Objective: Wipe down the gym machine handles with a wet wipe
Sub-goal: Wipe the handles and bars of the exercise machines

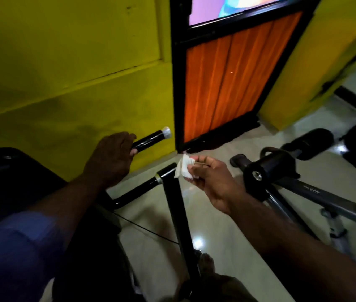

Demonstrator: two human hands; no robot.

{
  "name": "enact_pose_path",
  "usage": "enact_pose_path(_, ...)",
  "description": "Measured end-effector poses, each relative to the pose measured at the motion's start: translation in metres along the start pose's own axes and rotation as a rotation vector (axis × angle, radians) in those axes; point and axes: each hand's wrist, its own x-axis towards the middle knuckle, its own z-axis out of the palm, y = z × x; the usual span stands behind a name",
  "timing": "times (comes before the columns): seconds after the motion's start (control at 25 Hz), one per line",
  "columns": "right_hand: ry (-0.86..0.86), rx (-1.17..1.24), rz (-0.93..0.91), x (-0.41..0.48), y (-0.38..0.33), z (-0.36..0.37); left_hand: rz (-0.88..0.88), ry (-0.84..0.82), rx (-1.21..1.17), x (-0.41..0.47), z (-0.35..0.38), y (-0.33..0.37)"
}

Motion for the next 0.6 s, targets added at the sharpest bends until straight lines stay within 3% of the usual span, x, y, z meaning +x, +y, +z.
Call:
enact_pose_path(0.12,0.120,0.045,0.016,-0.055,-0.003,-0.063,0.138,0.067,-0.061,0.025,0.005,0.072)
enact_pose_path(0.32,0.400,0.162,-0.056,-0.151,-0.029,-0.176,0.447,-0.043,-0.304,0.086,0.007,0.238)
enact_pose_path(0.6,0.776,0.394,-0.248,-0.278,-0.028,-0.337,0.913,-0.121,-0.415,0.166,0.005,0.470)
